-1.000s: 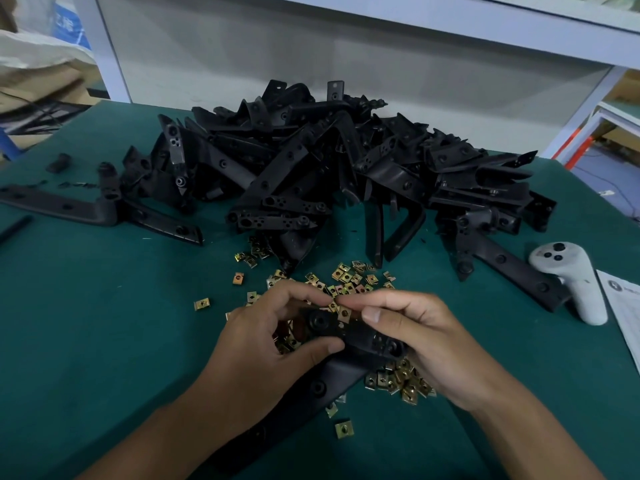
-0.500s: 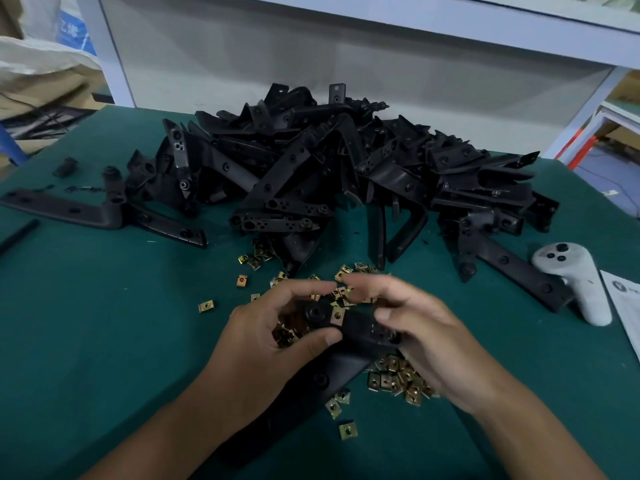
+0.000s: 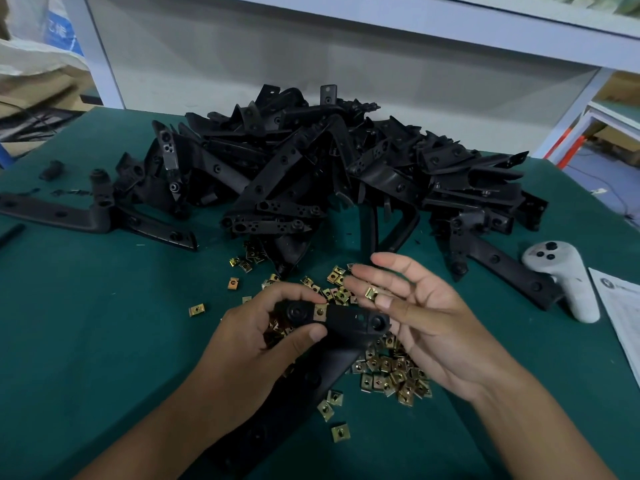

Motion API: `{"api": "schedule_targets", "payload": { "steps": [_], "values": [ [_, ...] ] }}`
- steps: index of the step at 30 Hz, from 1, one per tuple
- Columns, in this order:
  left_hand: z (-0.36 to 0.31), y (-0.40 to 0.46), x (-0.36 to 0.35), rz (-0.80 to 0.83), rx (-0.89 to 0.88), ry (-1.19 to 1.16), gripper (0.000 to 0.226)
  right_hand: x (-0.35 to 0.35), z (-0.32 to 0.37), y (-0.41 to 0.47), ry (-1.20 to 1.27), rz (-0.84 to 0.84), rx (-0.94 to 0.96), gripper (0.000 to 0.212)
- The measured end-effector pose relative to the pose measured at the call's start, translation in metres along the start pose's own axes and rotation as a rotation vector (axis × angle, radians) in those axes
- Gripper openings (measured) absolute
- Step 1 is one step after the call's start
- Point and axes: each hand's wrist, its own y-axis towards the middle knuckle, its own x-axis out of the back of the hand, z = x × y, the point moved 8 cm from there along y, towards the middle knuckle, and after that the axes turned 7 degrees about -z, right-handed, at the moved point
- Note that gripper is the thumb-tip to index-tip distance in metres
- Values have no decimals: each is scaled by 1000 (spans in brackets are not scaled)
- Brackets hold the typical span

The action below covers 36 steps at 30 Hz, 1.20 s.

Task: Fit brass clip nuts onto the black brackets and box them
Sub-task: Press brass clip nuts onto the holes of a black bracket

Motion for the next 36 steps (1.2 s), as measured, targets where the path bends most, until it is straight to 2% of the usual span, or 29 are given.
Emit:
{"api": "schedule_targets", "payload": {
  "steps": [8, 16, 21, 28, 36],
  "values": [
    [4, -2, -1, 5, 7, -59, 29, 5, 1, -1, -44, -131, -29, 34],
    [-7, -5, -3, 13, -69, 20, 31, 4, 4, -1, -106, -123, 9, 32],
    [-1, -4, -2, -16, -25, 12, 33, 0, 7, -4, -185, -104, 41, 38],
    [1, -3, -2, -33, -9, 64, 25, -4, 5, -6, -295, -101, 58, 28],
    [-3, -5, -2, -28, -12, 90, 28, -8, 6, -9, -349, -55, 75, 27]
  ]
}}
